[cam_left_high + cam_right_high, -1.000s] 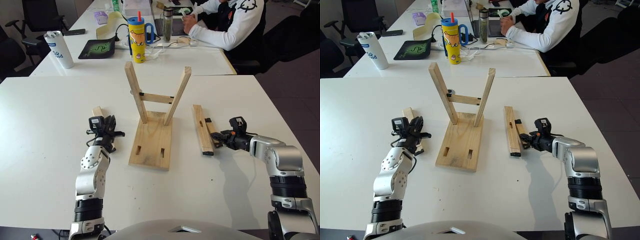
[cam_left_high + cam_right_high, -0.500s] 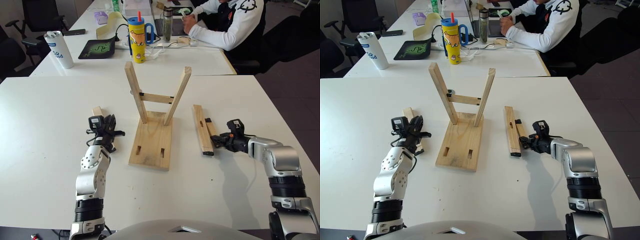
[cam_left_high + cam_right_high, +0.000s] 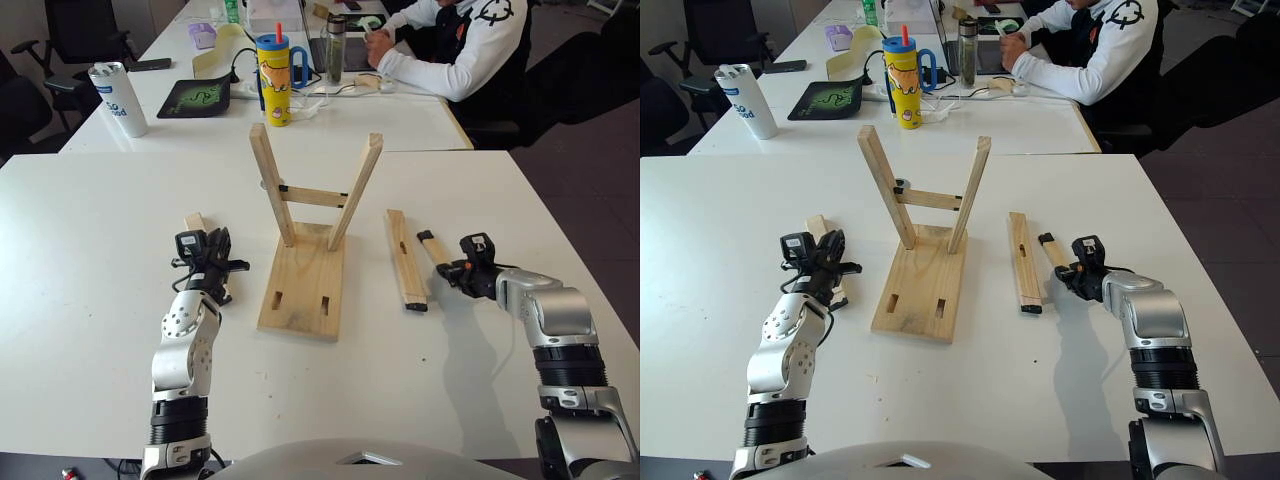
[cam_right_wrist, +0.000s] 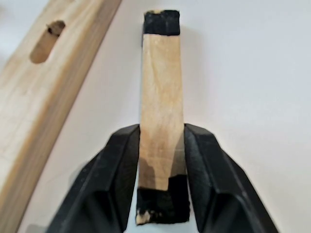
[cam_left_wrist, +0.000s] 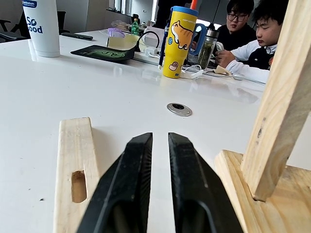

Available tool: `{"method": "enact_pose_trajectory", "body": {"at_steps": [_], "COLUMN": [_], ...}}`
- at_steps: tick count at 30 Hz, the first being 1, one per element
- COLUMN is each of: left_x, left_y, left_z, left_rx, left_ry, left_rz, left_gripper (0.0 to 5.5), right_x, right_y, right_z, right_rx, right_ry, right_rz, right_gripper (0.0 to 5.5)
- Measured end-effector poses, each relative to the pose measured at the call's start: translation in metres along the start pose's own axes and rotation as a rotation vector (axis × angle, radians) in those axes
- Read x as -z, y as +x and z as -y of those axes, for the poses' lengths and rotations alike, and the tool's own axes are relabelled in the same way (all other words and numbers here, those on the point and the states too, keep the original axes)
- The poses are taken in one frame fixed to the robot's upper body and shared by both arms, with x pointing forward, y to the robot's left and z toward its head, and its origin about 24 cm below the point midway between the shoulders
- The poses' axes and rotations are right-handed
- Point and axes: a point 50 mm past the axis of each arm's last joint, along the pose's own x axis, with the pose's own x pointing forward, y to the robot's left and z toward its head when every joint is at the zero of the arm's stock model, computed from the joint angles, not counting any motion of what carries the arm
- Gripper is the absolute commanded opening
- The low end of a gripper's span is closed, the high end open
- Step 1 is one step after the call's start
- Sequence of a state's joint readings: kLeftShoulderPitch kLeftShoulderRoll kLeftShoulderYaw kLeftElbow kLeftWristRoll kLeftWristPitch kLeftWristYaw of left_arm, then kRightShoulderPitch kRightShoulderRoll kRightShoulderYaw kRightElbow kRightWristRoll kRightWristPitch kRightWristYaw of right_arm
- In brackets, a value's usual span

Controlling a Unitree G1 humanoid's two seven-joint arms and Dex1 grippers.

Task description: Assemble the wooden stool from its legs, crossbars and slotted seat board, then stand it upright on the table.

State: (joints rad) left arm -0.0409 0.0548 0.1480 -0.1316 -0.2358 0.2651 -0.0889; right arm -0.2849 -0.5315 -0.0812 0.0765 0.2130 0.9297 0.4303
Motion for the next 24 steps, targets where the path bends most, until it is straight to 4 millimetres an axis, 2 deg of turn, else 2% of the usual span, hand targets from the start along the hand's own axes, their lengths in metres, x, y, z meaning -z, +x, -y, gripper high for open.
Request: {"method": "enact_pose_trajectory", "body": {"at_steps": [2, 4, 7, 9, 12, 14, 17, 19, 22, 24], "left_x": [0.0, 0.0, 0.0, -0.001, -0.012, -0.02, -0.03, -0.037, -0.046, -0.055], "left_y": [0.0, 0.0, 0.0, 0.0, 0.0, 0.001, 0.003, 0.001, -0.003, -0.01], "left_z": [0.0, 0.0, 0.0, -0.001, -0.005, -0.003, 0.006, 0.014, 0.028, 0.043], "left_rx": [-0.001, -0.001, -0.002, -0.008, -0.022, -0.006, 0.08, 0.17, 0.32, 0.489], "left_ry": [0.0, -0.001, -0.001, -0.01, -0.065, -0.125, -0.325, -0.452, -0.563, -0.683], "left_rz": [0.0, 0.001, 0.001, 0.005, 0.056, 0.089, 0.131, 0.141, 0.141, 0.135], "left_gripper": [0.63, 0.63, 0.63, 0.63, 0.63, 0.63, 0.9, 1.2, 1.65, 1.93], "right_x": [-0.003, -0.015, -0.057, -0.085, -0.117, -0.131, -0.158, -0.171, -0.173, -0.167], "right_y": [0.002, 0.002, -0.009, -0.022, -0.045, -0.054, -0.081, -0.09, -0.092, -0.088], "right_z": [0.001, 0.001, -0.002, -0.005, -0.012, -0.021, -0.059, -0.081, -0.096, -0.11], "right_rx": [0.017, 0.033, 0.08, 0.124, 0.146, 0.131, 0.023, -0.135, -0.309, -0.448], "right_ry": [0.013, 0.017, -0.076, -0.117, -0.164, -0.217, -0.348, -0.317, -0.281, -0.342], "right_rz": [0.05, 0.154, 0.444, 0.651, 0.888, 0.98, 1.189, 1.24, 1.218, 1.151], "right_gripper": [1.33, 1.33, 1.33, 1.33, 1.33, 1.33, 1.33, 1.33, 1.33, 1.33]}}
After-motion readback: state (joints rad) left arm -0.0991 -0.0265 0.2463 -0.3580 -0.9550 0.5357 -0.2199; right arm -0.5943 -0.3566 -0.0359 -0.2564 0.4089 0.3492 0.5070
